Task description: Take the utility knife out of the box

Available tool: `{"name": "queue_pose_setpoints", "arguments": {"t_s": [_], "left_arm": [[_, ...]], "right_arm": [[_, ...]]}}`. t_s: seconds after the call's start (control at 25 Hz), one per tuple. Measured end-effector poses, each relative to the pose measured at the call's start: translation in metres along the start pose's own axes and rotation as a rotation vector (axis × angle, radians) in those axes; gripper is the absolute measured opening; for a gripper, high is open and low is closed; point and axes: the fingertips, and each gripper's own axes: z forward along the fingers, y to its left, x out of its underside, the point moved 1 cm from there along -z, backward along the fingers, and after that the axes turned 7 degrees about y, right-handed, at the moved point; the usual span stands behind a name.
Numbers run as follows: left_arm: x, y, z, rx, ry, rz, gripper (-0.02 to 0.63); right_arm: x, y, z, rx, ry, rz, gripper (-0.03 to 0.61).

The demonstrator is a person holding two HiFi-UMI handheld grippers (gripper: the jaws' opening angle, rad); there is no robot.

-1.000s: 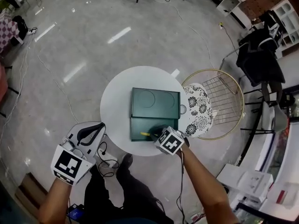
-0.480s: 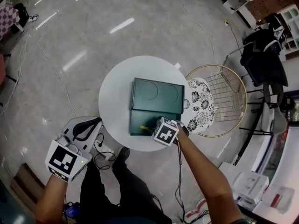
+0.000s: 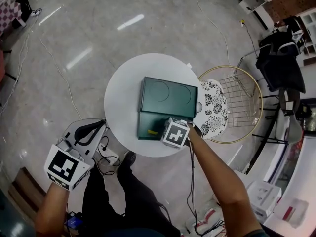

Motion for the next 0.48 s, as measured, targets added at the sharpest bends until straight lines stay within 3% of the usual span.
{"name": "queue_pose_setpoints", "arguments": {"t_s": [0.32,0.48], "left_arm": [[0.005,0.003,0.0,0.0,-0.005,-0.016,0.018],[0.006,0.004,-0.001,0.0,-0.006,-0.021,0.018]], "right_arm": [[-0.01,-0.001,0.003,0.029,0.037,-0.054,0.153],[-0.013,-0.005,-0.001,0.059,0.017,-0.042,0.14]]}}
